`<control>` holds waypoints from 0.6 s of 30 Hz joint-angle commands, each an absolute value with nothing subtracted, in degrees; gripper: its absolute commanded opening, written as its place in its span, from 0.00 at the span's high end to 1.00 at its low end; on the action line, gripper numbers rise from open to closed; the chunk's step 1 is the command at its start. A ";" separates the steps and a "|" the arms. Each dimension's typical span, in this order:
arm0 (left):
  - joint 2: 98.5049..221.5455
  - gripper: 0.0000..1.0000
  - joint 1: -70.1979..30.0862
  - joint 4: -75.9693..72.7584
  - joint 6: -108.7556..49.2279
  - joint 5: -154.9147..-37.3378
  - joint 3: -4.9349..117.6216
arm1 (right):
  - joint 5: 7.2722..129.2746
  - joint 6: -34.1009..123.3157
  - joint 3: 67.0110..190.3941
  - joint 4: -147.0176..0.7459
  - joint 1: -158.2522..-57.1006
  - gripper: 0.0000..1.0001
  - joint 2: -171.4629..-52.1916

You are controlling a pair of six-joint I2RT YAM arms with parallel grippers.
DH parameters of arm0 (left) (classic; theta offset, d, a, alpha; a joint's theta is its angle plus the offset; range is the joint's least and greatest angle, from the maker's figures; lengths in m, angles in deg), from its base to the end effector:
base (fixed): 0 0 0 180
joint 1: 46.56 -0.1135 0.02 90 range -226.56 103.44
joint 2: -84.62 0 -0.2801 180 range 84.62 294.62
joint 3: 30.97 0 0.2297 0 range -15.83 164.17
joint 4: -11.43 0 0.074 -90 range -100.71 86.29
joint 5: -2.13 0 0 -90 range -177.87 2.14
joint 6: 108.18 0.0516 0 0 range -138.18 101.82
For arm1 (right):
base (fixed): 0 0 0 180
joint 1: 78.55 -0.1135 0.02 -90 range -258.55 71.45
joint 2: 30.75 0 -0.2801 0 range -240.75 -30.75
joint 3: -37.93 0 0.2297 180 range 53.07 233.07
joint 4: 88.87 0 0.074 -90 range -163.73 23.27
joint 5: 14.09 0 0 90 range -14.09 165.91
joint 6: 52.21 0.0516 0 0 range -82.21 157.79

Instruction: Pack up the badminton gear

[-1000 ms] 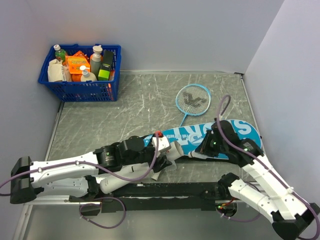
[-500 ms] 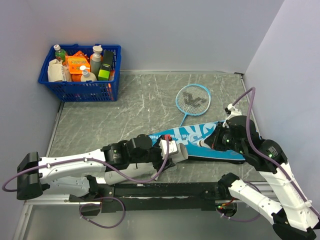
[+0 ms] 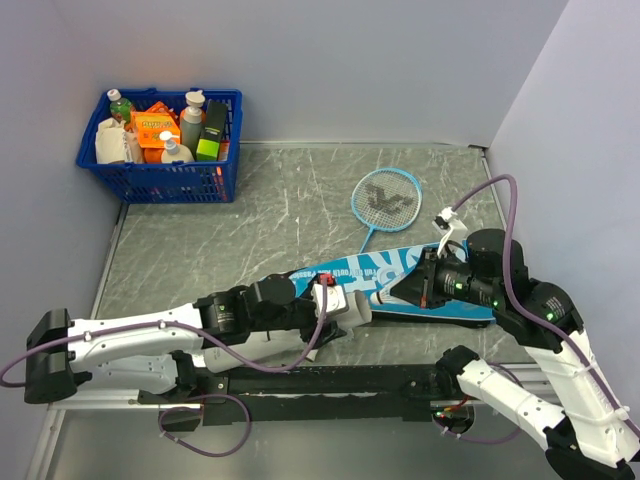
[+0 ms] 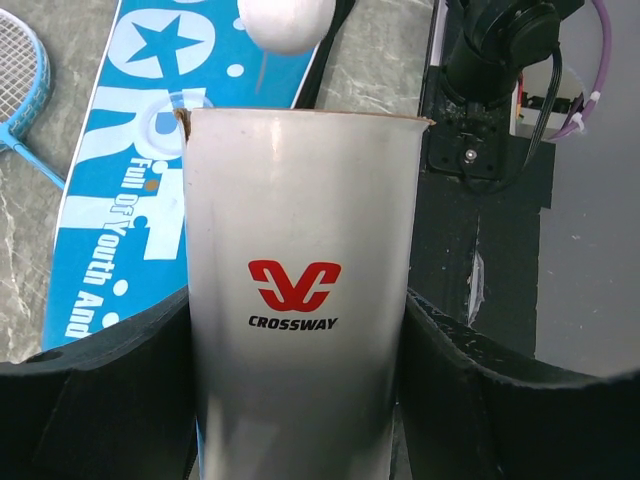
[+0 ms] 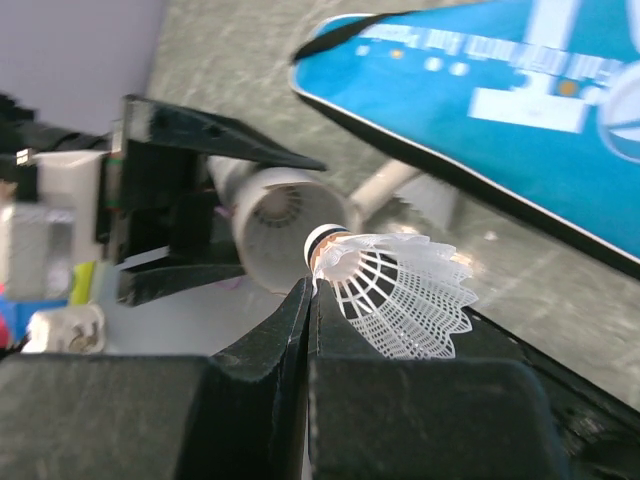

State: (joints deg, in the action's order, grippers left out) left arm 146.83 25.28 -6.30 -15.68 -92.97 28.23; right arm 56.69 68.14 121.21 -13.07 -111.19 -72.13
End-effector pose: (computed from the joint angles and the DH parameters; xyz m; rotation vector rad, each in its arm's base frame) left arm 0.0692 -0.2257 0.3048 1.2801 1.5846 -0.8745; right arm 0.0604 0.0589 0.3836 -0.2522 2.2843 0.9676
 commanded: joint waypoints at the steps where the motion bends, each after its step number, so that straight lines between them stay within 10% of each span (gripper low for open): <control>1: 144.39 0.99 25.69 -1.95 -16.34 -92.79 28.21 | 49.82 68.64 120.05 -18.79 -111.68 1.00 -71.53; 18: 141.49 0.99 25.69 -0.55 -17.13 -94.10 27.16 | 46.21 74.97 111.52 -34.70 -118.89 1.00 -77.24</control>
